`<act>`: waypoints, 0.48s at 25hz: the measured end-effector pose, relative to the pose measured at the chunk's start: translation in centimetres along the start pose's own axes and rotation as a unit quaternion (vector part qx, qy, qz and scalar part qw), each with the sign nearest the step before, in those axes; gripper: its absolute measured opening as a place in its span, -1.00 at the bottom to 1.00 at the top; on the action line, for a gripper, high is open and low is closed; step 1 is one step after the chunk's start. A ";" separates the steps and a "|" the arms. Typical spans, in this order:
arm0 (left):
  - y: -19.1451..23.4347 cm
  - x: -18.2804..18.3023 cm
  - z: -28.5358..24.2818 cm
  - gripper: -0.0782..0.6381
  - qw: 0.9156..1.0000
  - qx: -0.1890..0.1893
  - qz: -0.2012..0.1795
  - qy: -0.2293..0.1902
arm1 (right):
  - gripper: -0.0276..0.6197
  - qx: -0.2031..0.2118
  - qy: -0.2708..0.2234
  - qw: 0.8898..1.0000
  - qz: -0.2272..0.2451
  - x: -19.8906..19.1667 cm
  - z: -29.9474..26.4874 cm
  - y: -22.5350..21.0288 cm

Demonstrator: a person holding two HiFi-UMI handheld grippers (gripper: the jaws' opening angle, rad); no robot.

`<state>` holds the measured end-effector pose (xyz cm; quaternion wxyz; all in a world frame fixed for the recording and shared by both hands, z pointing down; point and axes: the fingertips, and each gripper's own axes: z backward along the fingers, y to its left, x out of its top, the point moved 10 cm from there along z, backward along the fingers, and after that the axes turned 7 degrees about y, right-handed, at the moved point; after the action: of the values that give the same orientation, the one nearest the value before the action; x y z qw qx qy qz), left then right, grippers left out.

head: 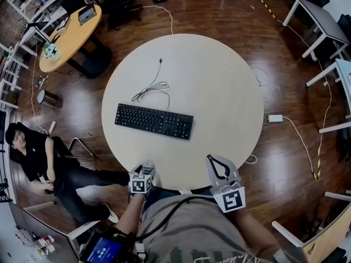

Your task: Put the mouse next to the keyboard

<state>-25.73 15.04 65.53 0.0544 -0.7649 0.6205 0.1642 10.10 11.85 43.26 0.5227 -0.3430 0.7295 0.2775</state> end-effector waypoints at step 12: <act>-2.3 0.7 -0.3 0.06 1.000 -0.011 0.002 0.010 | -0.90 0.013 -0.003 1.000 -0.009 -0.3 0.3 -1.6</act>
<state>-23.32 14.84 65.35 0.0396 -0.7656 0.6208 0.1638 11.57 11.20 43.39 0.5316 -0.3416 0.7287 0.2641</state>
